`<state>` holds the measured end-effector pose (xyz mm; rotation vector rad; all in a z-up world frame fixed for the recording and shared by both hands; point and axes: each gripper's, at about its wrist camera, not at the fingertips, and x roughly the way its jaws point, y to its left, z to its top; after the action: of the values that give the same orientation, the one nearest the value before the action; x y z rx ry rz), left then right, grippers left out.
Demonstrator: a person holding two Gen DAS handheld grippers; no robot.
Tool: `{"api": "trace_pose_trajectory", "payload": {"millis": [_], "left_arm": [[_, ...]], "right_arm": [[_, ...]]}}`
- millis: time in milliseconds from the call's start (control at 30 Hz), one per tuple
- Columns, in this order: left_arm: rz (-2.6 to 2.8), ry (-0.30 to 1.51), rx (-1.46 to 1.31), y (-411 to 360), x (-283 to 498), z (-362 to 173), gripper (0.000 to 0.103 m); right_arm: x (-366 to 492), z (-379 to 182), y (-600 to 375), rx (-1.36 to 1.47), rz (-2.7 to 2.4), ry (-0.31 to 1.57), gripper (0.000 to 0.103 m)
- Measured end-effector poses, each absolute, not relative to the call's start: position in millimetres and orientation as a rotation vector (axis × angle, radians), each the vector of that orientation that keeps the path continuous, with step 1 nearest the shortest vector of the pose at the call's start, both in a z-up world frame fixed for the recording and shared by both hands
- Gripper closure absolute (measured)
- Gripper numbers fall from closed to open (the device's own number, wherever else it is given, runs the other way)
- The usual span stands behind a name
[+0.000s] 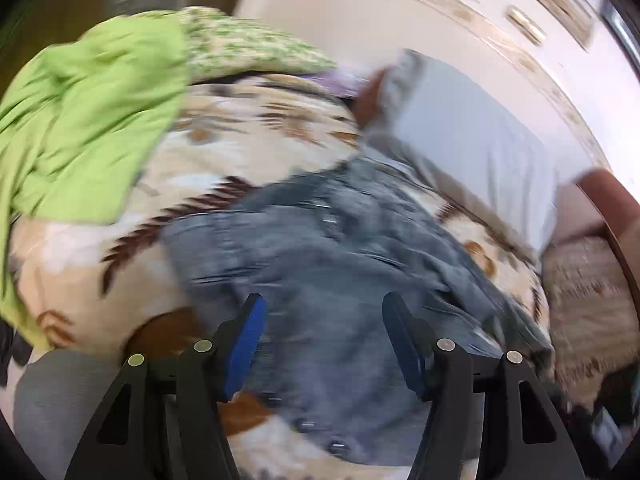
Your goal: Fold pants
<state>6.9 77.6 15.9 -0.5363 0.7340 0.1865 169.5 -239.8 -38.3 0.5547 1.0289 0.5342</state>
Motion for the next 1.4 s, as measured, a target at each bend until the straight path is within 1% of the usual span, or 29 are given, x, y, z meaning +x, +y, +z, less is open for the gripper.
{"api": "trace_pose_trajectory", "payload": {"millis": [133,233,333,467,600,733,833,867,900,933,1000,1067,1167,1233,1267,1300,1333,1400], "left_arm": [[0.078,0.76,-0.499,53.5,31.1,22.7,0.04],[0.003,0.794,-0.537,50.9,61.2,18.2,0.038],[-0.047,0.857,-0.572,39.7,95.7,12.8,0.038],[-0.131,0.962,-0.638,23.9,149.2,0.6,0.039],[-0.148,1.048,-0.665,-3.6,206.7,-12.3,0.039],[-0.171,1.142,-0.642,-40.1,253.1,-26.9,0.039],[-0.151,1.186,-0.602,-67.2,279.5,-38.1,0.04],[-0.132,1.191,-0.598,-72.8,289.1,-40.5,0.04],[-0.114,1.19,-0.596,-80.8,294.9,-42.8,0.04],[-0.097,1.198,-0.587,-87.0,303.3,-45.1,0.04],[-0.082,1.212,-0.573,-99.6,319.1,-50.4,0.039],[-0.05,1.241,-0.519,-114.6,334.0,-57.2,0.039],[0.035,1.295,-0.443,-132.5,356.0,-73.9,0.038],[0.094,1.363,-0.36,-145.8,365.1,-93.5,0.045],[0.123,1.387,-0.336,-148.9,368.6,-101.6,0.064],[0.157,1.378,-0.312,-149.4,369.5,-102.4,0.092],[0.171,1.348,-0.303,-146.8,369.5,-98.5,0.098],[0.12,1.305,-0.413,-133.8,363.9,-87.0,0.099]], "right_arm": [[193.1,-38.1,-292.7,0.652,0.406,1.006,0.036],[215.6,-38.9,-329.9,0.664,0.259,0.991,0.036],[224.7,-52.9,-366.5,0.739,0.136,0.971,0.036],[213.0,-81.9,-409.9,0.876,0.022,0.927,0.036],[230.1,-85.5,-438.0,0.96,-0.029,0.942,0.036],[260.1,-102.6,-441.4,1.022,-0.092,1.031,0.036],[258.6,-112.2,-446.6,1.005,-0.115,0.981,0.047],[256.6,-116.5,-444.0,0.996,-0.12,0.988,0.059],[256.4,-117.6,-444.3,0.979,-0.135,0.999,0.068],[254.9,-115.4,-445.2,0.964,-0.137,0.992,0.072],[255.1,-103.4,-446.4,0.91,-0.135,0.955,0.091],[255.5,-93.6,-444.5,0.87,-0.121,0.939,0.095],[256.5,-90.1,-441.5,0.84,-0.114,0.936,0.096],[257.3,-90.5,-442.2,0.845,-0.105,0.938,0.097],[257.6,-90.1,-443.6,0.851,-0.103,0.938,0.097],[259.3,-90.6,-444.5,0.858,-0.1,0.936,0.097],[260.0,-90.6,-446.7,0.866,-0.095,0.93,0.097],[259.2,-88.1,-449.2,0.875,-0.078,0.918,0.097]]}}
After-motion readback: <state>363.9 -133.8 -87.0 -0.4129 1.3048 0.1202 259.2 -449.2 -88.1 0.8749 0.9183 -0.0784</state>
